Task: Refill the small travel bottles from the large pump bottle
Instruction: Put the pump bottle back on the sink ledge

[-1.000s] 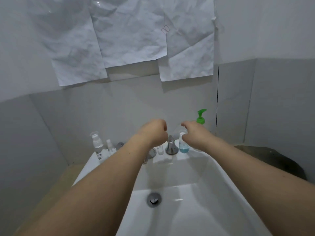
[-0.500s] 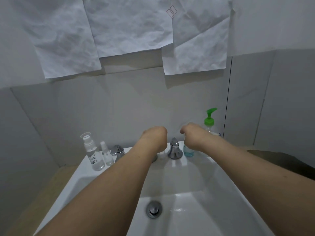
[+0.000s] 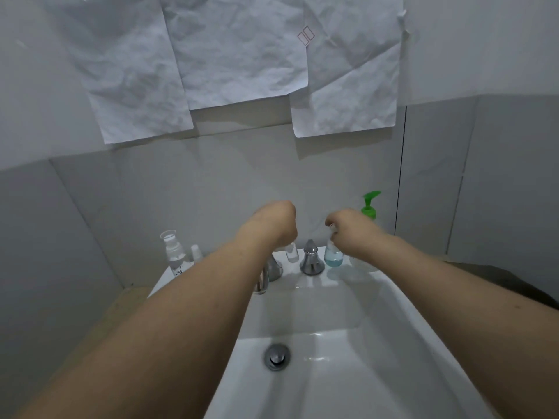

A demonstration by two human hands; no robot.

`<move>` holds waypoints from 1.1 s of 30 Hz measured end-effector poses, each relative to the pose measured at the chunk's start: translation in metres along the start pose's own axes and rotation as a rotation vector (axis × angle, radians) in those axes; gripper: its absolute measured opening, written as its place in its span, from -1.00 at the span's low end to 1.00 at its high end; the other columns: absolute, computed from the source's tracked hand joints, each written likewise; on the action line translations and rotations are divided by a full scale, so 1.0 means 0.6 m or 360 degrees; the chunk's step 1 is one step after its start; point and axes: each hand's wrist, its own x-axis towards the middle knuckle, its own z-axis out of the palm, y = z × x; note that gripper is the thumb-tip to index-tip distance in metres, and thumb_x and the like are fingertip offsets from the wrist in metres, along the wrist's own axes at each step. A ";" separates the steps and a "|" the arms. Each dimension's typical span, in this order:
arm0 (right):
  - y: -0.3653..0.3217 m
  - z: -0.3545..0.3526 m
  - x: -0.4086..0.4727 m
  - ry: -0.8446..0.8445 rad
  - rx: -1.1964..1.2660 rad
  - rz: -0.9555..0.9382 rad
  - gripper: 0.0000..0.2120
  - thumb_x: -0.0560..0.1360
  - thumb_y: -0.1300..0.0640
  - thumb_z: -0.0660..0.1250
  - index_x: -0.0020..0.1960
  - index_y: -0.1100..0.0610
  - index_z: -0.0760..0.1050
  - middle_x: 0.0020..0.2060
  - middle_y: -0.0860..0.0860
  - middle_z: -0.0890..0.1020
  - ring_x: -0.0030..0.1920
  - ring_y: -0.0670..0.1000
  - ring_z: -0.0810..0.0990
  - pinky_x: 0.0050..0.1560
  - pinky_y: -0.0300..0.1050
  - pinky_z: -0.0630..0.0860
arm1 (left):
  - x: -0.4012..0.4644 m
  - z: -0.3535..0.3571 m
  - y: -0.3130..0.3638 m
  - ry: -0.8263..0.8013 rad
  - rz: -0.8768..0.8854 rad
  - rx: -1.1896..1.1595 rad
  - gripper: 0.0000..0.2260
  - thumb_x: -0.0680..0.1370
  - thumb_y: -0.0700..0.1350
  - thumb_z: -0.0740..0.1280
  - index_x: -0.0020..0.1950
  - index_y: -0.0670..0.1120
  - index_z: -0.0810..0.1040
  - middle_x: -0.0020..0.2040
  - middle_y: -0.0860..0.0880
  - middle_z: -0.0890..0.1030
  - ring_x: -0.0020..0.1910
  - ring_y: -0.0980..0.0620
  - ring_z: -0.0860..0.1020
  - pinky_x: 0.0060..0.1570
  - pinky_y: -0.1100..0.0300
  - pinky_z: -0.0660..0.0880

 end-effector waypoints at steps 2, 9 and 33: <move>0.002 -0.029 -0.016 0.0025 0.0058 -0.0004 -0.60 0.51 0.30 0.22 0.33 0.13 0.46 0.27 0.13 0.51 0.27 0.14 0.48 0.23 -0.08 0.44 | -0.015 -0.021 0.009 0.0018 -0.0004 -0.0028 -0.72 0.48 -0.33 0.23 0.14 -0.17 0.58 0.07 -0.14 0.61 0.02 -0.14 0.57 0.00 0.10 0.54; 0.039 -0.116 -0.090 0.0126 0.0153 -0.0017 -0.62 0.52 0.26 0.23 0.33 0.13 0.47 0.29 0.10 0.51 0.27 0.09 0.48 0.18 -0.11 0.42 | -0.065 -0.081 0.082 0.0122 0.0067 -0.0139 -0.76 0.47 -0.31 0.24 0.09 -0.22 0.60 0.04 -0.18 0.62 -0.05 -0.15 0.57 -0.05 0.10 0.54; 0.389 -0.036 -0.208 0.0006 0.0203 0.0525 -0.74 0.47 0.21 0.28 0.16 0.12 0.54 0.12 0.11 0.60 0.11 0.13 0.56 0.07 -0.11 0.49 | -0.002 0.164 0.443 -0.0134 0.0417 -0.0308 -0.75 0.49 -0.26 0.29 0.14 -0.13 0.60 0.11 -0.13 0.61 0.08 -0.12 0.57 0.07 0.07 0.54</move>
